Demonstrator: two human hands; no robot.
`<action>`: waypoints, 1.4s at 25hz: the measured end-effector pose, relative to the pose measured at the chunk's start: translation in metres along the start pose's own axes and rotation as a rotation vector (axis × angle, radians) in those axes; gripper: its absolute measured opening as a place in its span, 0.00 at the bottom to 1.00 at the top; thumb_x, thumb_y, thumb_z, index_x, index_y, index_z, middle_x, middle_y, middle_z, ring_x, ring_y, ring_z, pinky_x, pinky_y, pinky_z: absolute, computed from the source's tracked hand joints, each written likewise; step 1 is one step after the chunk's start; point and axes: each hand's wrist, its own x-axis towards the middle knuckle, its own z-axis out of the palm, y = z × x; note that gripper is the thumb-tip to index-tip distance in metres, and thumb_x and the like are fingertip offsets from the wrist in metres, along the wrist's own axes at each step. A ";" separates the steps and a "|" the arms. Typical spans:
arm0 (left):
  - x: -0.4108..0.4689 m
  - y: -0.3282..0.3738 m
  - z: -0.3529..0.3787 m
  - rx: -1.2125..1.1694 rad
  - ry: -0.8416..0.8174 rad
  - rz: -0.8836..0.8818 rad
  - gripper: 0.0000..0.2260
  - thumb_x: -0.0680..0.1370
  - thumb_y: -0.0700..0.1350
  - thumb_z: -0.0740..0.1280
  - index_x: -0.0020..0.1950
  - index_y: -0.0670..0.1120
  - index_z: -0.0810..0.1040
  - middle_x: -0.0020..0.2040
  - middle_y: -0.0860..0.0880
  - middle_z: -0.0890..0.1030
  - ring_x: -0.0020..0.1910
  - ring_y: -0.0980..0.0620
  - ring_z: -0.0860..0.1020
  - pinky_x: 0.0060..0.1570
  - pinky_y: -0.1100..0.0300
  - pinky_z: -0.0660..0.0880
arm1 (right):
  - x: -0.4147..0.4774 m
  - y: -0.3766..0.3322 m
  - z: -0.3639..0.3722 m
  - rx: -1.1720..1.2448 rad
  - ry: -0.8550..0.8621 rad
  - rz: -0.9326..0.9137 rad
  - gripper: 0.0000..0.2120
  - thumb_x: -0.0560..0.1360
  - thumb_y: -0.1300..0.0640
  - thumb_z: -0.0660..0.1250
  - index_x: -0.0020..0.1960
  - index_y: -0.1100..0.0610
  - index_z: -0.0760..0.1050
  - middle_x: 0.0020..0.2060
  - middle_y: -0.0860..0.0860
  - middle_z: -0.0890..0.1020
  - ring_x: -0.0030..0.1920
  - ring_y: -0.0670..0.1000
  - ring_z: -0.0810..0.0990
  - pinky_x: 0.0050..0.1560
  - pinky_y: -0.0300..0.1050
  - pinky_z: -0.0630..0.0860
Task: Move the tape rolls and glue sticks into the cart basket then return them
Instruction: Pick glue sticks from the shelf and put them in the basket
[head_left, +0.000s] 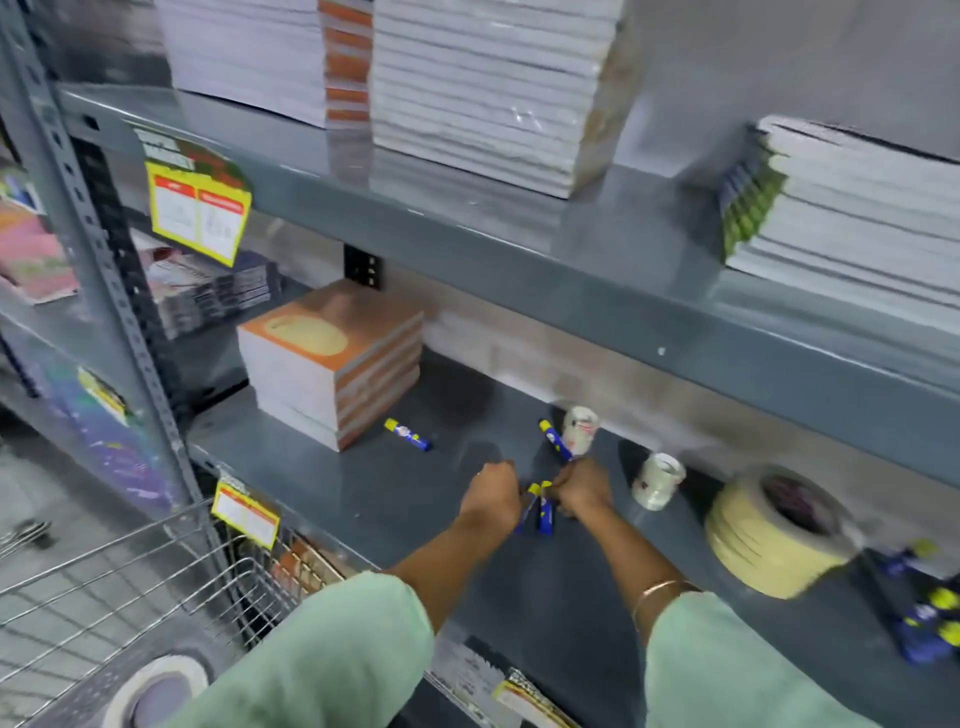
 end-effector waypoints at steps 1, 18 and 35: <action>0.004 0.003 0.006 0.019 -0.025 -0.030 0.11 0.74 0.42 0.65 0.51 0.35 0.76 0.55 0.33 0.80 0.55 0.35 0.78 0.52 0.48 0.76 | 0.006 0.004 0.006 0.010 0.014 0.023 0.05 0.74 0.60 0.67 0.45 0.63 0.78 0.49 0.64 0.84 0.42 0.54 0.79 0.42 0.46 0.79; -0.033 -0.078 -0.065 -0.263 0.438 -0.315 0.11 0.71 0.38 0.64 0.29 0.41 0.68 0.34 0.37 0.75 0.37 0.35 0.76 0.34 0.55 0.66 | -0.071 -0.122 0.043 0.103 -0.083 -0.375 0.05 0.71 0.63 0.66 0.39 0.65 0.79 0.36 0.65 0.79 0.37 0.59 0.75 0.36 0.44 0.65; -0.302 -0.455 -0.079 -0.287 0.401 -1.315 0.15 0.69 0.40 0.72 0.53 0.34 0.79 0.54 0.32 0.80 0.55 0.39 0.79 0.53 0.51 0.74 | -0.297 -0.160 0.440 -0.377 -0.963 -0.567 0.10 0.73 0.62 0.66 0.47 0.70 0.78 0.38 0.67 0.75 0.41 0.53 0.78 0.35 0.41 0.62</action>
